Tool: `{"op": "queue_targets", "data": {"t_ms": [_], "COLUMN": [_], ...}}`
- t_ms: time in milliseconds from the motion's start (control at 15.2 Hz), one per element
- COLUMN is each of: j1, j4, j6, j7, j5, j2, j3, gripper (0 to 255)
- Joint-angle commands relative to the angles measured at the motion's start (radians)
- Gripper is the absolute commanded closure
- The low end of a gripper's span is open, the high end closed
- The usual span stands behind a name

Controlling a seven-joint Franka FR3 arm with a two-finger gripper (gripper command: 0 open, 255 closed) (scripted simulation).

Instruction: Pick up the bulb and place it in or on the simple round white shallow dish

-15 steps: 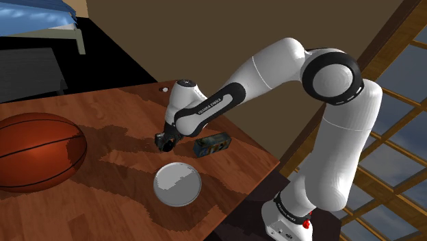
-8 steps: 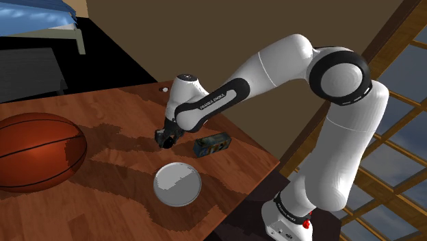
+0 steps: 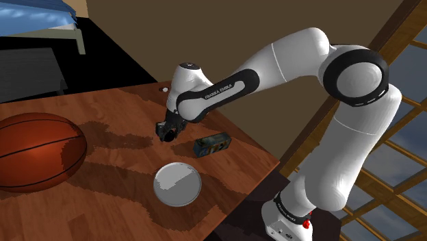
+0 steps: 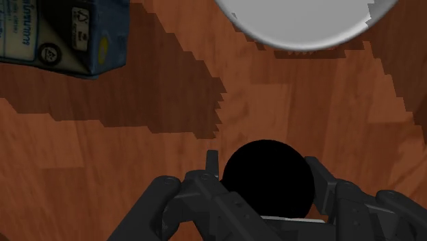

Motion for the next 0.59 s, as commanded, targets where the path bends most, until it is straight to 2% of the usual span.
{"op": "queue_targets", "data": {"t_ms": [0, 132, 528], "j1": [-0.002, -0.003, 0.05], "j4": [0.008, 0.013, -0.186], "j6": [-0.026, -0.046, 0.006], "j7": [-0.003, -0.005, 0.077], "j5": [0.004, 0.007, 0.038], "j2": [-0.017, -0.032, -0.186], "j3": [0.001, 0.002, 0.052], "gripper": [255, 255, 255]}}
